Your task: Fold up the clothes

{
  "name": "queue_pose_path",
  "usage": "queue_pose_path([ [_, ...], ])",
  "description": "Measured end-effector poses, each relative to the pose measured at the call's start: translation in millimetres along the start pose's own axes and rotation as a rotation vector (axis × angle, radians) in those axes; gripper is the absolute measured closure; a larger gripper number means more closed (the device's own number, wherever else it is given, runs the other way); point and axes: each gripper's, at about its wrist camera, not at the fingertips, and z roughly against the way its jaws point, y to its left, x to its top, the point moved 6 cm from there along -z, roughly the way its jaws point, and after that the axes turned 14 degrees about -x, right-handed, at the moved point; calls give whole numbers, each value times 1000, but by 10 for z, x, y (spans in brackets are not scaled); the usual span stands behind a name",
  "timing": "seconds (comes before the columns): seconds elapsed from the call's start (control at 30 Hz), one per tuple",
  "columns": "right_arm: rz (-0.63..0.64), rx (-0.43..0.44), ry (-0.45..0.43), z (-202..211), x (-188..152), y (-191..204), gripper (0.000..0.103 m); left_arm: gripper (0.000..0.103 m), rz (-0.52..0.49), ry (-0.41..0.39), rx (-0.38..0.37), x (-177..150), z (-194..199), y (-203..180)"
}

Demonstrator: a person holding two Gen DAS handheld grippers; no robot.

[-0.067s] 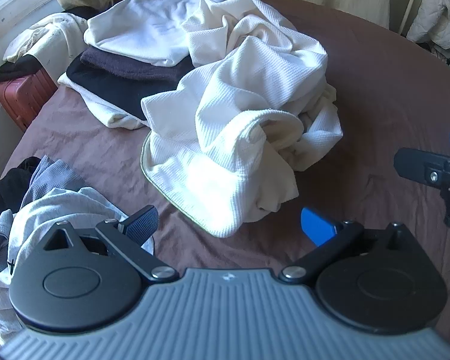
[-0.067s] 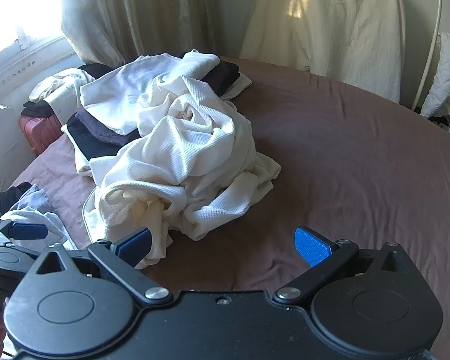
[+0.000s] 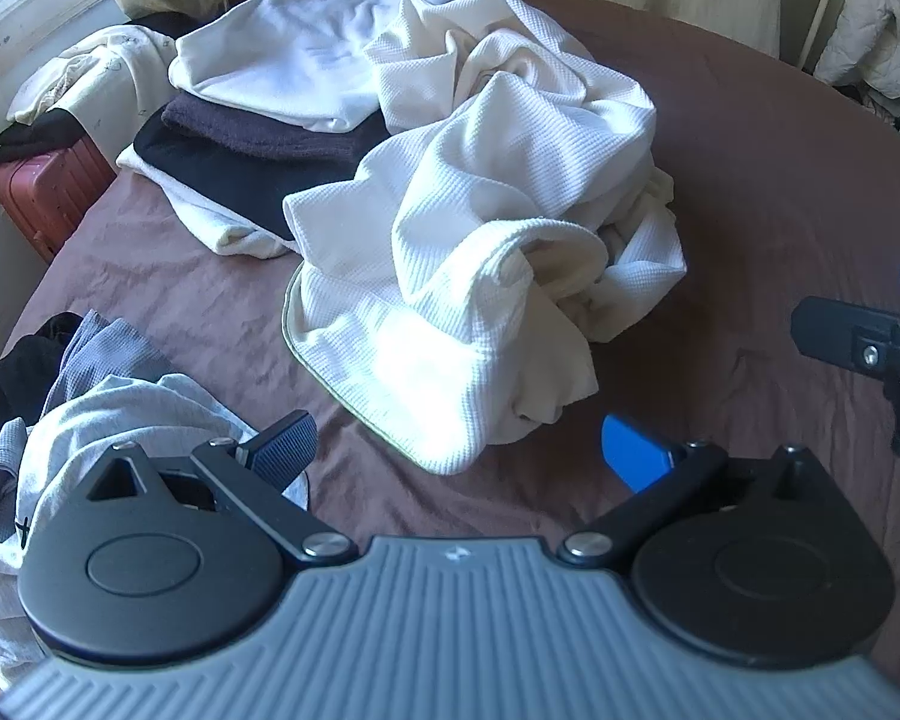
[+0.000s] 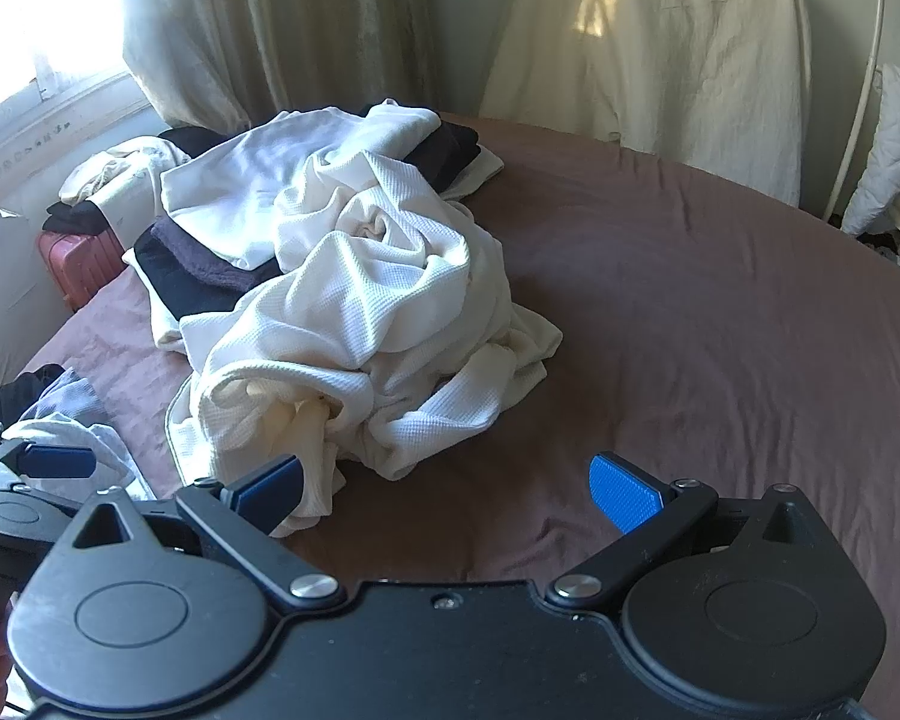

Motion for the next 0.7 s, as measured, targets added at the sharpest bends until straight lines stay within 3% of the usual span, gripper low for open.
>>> queue_pose_path([
  [0.2, -3, 1, -15, -6, -40, 3, 0, 0, -12, 3, -3, -5, -37, 29],
  [0.37, 31, 9, -2, -38, -53, 59, 0, 0, -42, -8, 52, -8, 8, -8],
  [0.7, 46, 9, 12, -66, -91, 67, 0, 0, -33, 6, 49, 5, -40, -10],
])
